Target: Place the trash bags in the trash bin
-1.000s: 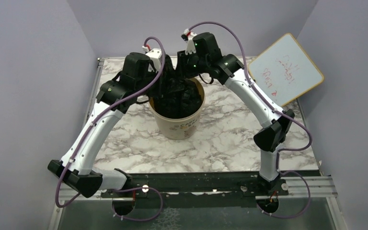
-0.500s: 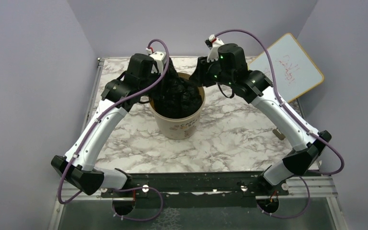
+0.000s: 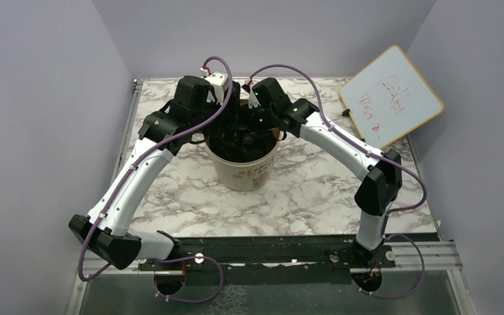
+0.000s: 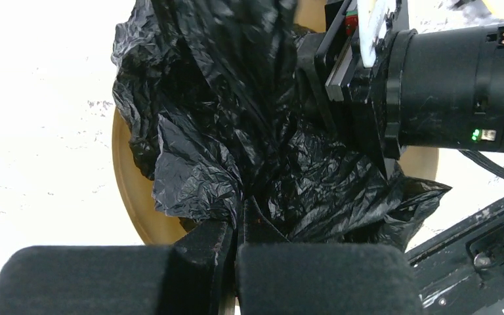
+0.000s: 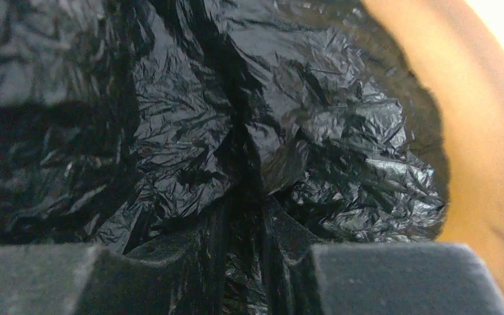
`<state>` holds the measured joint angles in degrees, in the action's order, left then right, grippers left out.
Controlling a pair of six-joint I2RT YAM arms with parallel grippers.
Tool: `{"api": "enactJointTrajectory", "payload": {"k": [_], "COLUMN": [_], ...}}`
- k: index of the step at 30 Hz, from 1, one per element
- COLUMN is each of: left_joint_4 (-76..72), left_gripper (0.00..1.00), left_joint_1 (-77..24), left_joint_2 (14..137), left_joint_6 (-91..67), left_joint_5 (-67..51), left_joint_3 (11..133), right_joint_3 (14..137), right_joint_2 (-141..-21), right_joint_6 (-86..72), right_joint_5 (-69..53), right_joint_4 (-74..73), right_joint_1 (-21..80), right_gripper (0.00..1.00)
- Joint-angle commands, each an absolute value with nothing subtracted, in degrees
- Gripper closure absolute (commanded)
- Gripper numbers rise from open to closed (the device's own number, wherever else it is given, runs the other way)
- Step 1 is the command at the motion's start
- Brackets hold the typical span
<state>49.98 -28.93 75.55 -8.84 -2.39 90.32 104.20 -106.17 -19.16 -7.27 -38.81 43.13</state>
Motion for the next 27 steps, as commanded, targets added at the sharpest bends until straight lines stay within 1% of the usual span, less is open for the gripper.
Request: {"api": "enactJointTrajectory", "payload": {"k": [1, 3, 7, 12, 16, 20, 27], "left_joint_4": [49.3, 49.4, 49.2, 48.6, 48.0, 48.1, 46.7], "left_gripper": [1.0, 1.0, 1.0, 1.0, 1.0, 1.0, 1.0], "left_joint_1": [-28.6, -28.7, -28.7, -28.7, -28.7, -28.7, -28.7], "left_joint_2": [76.8, 77.8, 79.1, 80.3, 81.3, 83.7, 85.1], "left_joint_6": [-7.7, -7.2, -7.2, -6.7, -6.5, -6.8, -6.3], "left_joint_5": [-3.2, -2.9, -3.1, -3.1, -3.5, -5.0, -3.5], "left_joint_3": [86.5, 84.7, 82.2, 82.2, 82.2, 81.5, 78.6], "right_joint_3": [104.7, 103.9, 104.1, 105.4, 104.8, 101.4, 100.1], "right_joint_2": [-107.3, -107.1, -106.1, -105.5, -107.1, -108.1, -110.4], "right_joint_6": [-18.6, -18.8, -19.8, -19.8, -20.2, -21.7, -20.7], "right_joint_5": [-4.3, -3.3, -6.5, -3.2, -6.4, -7.8, -4.4], "right_joint_4": [-42.1, -41.7, -40.3, -40.4, -40.4, -39.7, -40.2], "right_joint_1": [43.7, 43.7, 43.7, 43.7, 43.7, 43.9, 45.2], "right_gripper": [0.72, 0.72, 0.71, 0.7, 0.69, 0.69, 0.69]}}
